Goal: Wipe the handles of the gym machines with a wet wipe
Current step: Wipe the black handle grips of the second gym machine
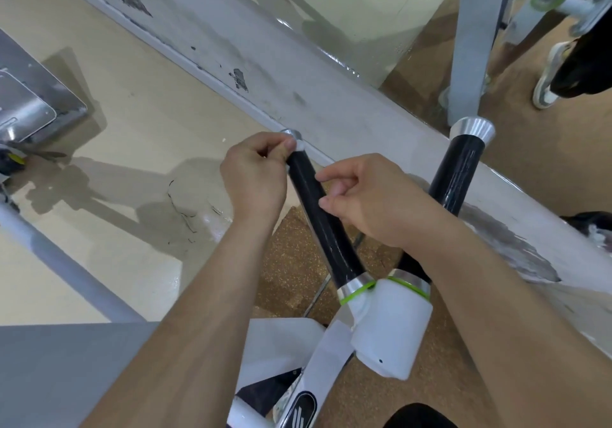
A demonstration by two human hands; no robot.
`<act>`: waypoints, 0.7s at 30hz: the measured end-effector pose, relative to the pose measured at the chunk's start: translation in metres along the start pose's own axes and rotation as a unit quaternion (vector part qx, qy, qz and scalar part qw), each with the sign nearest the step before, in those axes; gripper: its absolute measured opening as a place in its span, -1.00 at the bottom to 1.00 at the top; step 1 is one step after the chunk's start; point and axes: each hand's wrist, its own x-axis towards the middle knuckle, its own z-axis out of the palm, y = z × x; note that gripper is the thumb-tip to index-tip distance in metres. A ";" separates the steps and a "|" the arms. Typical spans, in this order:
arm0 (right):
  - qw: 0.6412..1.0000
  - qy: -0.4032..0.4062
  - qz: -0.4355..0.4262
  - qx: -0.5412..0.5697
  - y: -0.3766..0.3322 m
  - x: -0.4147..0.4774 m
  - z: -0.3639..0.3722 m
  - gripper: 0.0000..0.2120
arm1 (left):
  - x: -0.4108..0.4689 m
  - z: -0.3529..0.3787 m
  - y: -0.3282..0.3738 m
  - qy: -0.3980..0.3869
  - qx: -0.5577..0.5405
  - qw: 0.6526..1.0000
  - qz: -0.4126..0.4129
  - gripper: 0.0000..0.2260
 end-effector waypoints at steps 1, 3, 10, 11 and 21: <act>1.000 0.003 0.003 0.012 0.001 0.001 -0.001 -0.70 | 0.004 0.002 -0.002 0.006 -0.005 1.000 0.001 -0.90; 0.999 0.006 0.015 0.030 0.004 0.002 -0.001 -0.70 | 0.002 0.002 -0.001 0.007 -0.008 1.000 -0.003 -0.90; 0.996 0.016 0.056 0.061 0.013 0.018 0.010 -0.65 | 0.000 -0.005 0.002 -0.107 0.030 0.993 0.033 -0.87; 0.996 0.011 0.056 0.063 0.012 0.017 0.009 -0.64 | 0.011 -0.001 0.003 -0.080 0.046 0.995 0.036 -0.91; 0.995 0.019 0.026 0.095 0.011 0.019 0.005 -0.65 | 0.015 -0.008 0.001 -0.124 0.151 0.972 0.133 -0.93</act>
